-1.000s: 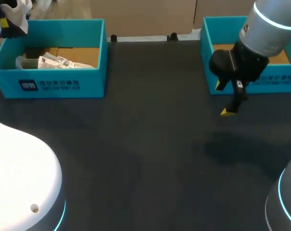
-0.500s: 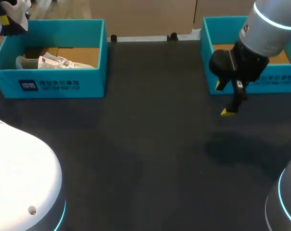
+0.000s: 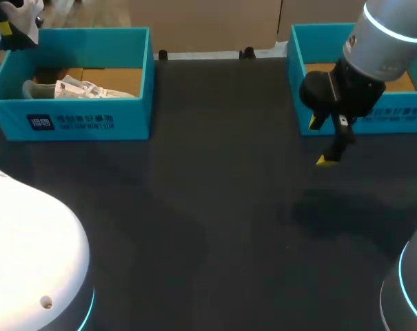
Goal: Take the shoe out of the shoebox, open the shoe tongue, remove and reinsert the insole, then place the shoe into the shoebox
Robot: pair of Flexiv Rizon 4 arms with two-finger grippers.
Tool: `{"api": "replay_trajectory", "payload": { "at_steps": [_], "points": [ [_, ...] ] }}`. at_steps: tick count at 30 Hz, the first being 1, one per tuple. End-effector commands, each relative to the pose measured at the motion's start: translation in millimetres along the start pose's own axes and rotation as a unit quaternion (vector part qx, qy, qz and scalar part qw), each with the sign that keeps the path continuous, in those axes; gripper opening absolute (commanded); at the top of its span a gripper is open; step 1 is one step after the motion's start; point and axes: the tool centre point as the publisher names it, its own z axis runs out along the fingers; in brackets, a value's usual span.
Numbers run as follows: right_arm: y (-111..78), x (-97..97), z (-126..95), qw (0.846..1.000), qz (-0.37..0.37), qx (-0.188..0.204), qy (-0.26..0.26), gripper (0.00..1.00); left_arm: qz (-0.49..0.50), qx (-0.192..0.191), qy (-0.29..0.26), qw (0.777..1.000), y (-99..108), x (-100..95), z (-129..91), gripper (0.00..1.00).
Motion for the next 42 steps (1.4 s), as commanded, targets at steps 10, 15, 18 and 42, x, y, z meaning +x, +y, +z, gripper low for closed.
{"api": "replay_trajectory", "payload": {
  "at_steps": [10,15,18,42],
  "points": [
    [0.1,-0.5,0.9,1.0,0.0,0.001,0.0,1.0,0.193,-0.092,0.019,0.977,3.6,-5.5,-6.3,0.0],
    [0.1,-0.5,0.9,1.0,0.0,0.001,0.0,1.0,0.308,-0.098,0.033,0.946,8.4,-10.3,-7.7,0.0],
    [0.1,-0.5,0.9,1.0,0.0,0.001,0.0,1.0,0.362,-0.112,0.042,0.924,12.5,-16.2,-12.5,0.0],
    [0.1,-0.5,0.9,1.0,0.0,0.001,0.0,1.0,0.629,-0.248,0.016,0.737,35.6,-22.1,-18.9,0.0]
  ]
}}
